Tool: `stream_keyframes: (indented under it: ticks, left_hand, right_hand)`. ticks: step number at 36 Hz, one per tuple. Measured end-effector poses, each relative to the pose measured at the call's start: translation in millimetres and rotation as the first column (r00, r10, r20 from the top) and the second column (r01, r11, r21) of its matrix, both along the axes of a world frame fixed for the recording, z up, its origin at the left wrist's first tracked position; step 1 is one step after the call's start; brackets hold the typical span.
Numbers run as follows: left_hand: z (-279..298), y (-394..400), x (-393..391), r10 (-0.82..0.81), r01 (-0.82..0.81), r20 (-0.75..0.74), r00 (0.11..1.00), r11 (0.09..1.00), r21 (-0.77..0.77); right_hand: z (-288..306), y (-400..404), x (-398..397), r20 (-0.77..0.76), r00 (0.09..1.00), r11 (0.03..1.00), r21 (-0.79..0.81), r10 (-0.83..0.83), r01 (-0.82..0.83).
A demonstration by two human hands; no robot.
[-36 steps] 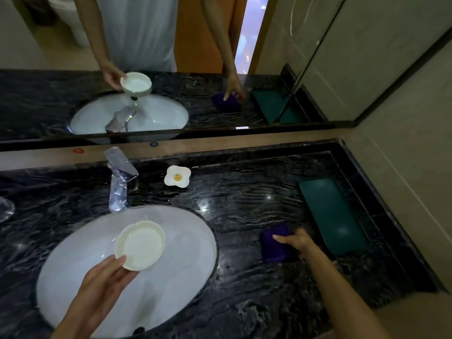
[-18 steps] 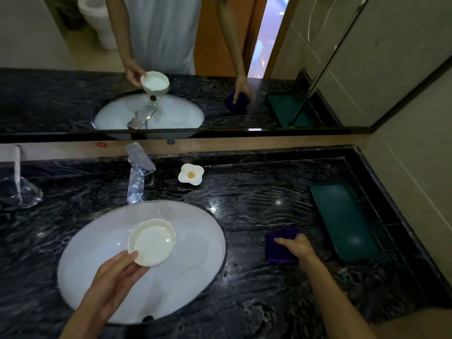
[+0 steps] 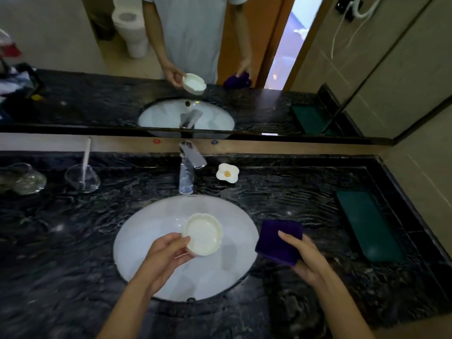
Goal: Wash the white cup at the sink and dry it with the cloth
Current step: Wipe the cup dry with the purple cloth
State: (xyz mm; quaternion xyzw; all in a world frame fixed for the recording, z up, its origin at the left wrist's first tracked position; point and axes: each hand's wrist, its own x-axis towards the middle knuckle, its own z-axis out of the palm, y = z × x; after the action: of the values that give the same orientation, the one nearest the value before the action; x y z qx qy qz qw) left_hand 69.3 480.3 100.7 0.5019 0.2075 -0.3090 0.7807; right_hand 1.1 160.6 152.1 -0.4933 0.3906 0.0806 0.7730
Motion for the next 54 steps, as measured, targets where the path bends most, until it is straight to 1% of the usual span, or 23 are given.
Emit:
stream_keyframes:
  ticks: [3,5,7,9,12,14,16,17,18,19,21,24,26,30,32,34,36,38,43,46,48,50,54]
  left_hand:
    - [3.0,3.2,-4.0,-0.036,0.036,0.026,0.999,0.999,-0.019]
    - [3.3,5.1,-6.6,-0.045,0.046,0.037,0.998,0.999,-0.027]
    - [3.3,5.9,-9.2,-0.058,0.058,0.039,0.998,0.998,-0.016]
    - [4.3,5.6,-12.6,-0.066,0.066,0.035,0.997,0.998,0.01]
    - [6.4,3.8,-17.1,-0.085,0.084,0.047,0.995,0.996,0.021]
    - [7.9,1.5,-19.4,-0.095,0.095,0.053,0.994,0.996,0.002]
    - [9.5,-1.9,-20.0,-0.087,0.088,0.052,0.995,0.996,-0.03]
    - [10.8,-3.4,-20.0,-0.082,0.084,0.055,0.995,0.996,-0.042]
    - [11.9,-4.7,-19.6,-0.078,0.081,0.06,0.995,0.995,-0.051]
    - [12.8,-5.7,-19.3,-0.073,0.077,0.066,0.995,0.996,-0.053]
    - [14.7,-7.8,-18.5,-0.059,0.062,0.067,0.996,0.997,-0.04]
    - [16.2,-12.3,-17.9,-0.041,0.043,0.051,0.998,0.998,-0.044]
    - [17.0,-15.1,-16.8,-0.035,0.039,0.049,0.998,0.996,-0.085]
    - [15.3,-13.8,-16.2,0.015,-0.013,0.007,1.0,0.973,-0.231]
    - [12.3,-14.7,-16.0,0.015,-0.017,-0.009,1.0,0.971,-0.239]
    - [10.6,-16.5,-16.7,-0.007,0.007,0.0,1.0,0.981,-0.195]
    - [7.8,-17.6,-17.1,-0.013,0.012,-0.004,1.0,0.984,-0.175]
    - [7.5,-18.2,-16.4,-0.022,0.02,-0.011,1.0,0.988,-0.154]
    - [8.8,-20.7,-12.6,-0.029,0.023,-0.049,0.998,0.993,-0.12]
    - [12.3,-21.0,-7.5,-0.046,0.042,-0.046,0.998,0.996,-0.084]
    - [16.4,-22.1,-4.9,-0.093,0.093,-0.032,0.995,0.995,-0.031]
    - [20.8,-23.7,-3.4,-0.132,0.132,-0.017,0.991,0.991,0.023]
    - [25.7,-26.3,-2.5,-0.209,0.207,0.015,0.978,0.974,0.093]
  right_hand:
    - [18.5,35.7,4.4,0.048,0.991,0.991,-0.055,0.122,-0.119]
    - [28.9,57.7,9.3,0.073,0.97,0.959,-0.181,0.232,-0.216]
    - [37.6,78.0,14.7,0.075,0.936,0.879,-0.377,0.343,-0.292]
    - [41.0,93.9,21.6,0.059,0.883,0.701,-0.634,0.466,-0.328]
    - [34.1,113.0,32.8,-0.008,0.762,0.319,-0.906,0.647,-0.279]
    - [25.9,124.6,38.8,-0.149,0.662,0.035,-0.966,0.734,-0.256]
    - [18.5,135.5,42.2,-0.3,0.57,-0.229,-0.954,0.765,-0.195]
    - [15.8,140.7,43.0,-0.364,0.535,-0.339,-0.929,0.763,-0.149]
    - [12.1,144.9,43.2,-0.406,0.519,-0.416,-0.903,0.752,-0.104]
    - [7.8,148.4,43.0,-0.432,0.511,-0.463,-0.883,0.743,-0.074]
    - [-2.9,153.3,41.8,-0.441,0.51,-0.481,-0.875,0.739,-0.058]
    - [-17.8,156.9,40.1,-0.411,0.524,-0.417,-0.902,0.746,-0.113]
    - [-22.2,157.9,39.9,-0.345,0.543,-0.31,-0.937,0.766,-0.158]
    - [-20.4,157.9,38.2,-0.158,0.579,-0.039,-0.976,0.8,-0.213]
    - [-17.6,155.5,35.9,-0.109,0.567,0.023,-0.975,0.816,-0.222]
    - [-16.0,150.4,34.4,-0.082,0.546,0.075,-0.963,0.834,-0.259]
    - [-12.8,143.3,35.8,-0.07,0.531,0.144,-0.926,0.845,-0.35]
    - [-8.6,134.1,41.8,-0.098,0.511,0.175,-0.871,0.854,-0.459]
    - [6.9,114.1,61.2,-0.145,0.395,0.158,-0.753,0.907,-0.639]
    - [14.7,106.0,75.1,-0.185,0.301,0.085,-0.711,0.935,-0.698]
    - [20.5,102.4,84.5,-0.235,0.208,-0.008,-0.681,0.95,-0.732]
    - [27.8,101.8,92.2,-0.295,0.093,-0.134,-0.662,0.951,-0.737]
    - [39.2,109.3,99.4,-0.461,-0.12,-0.419,-0.629,0.879,-0.656]
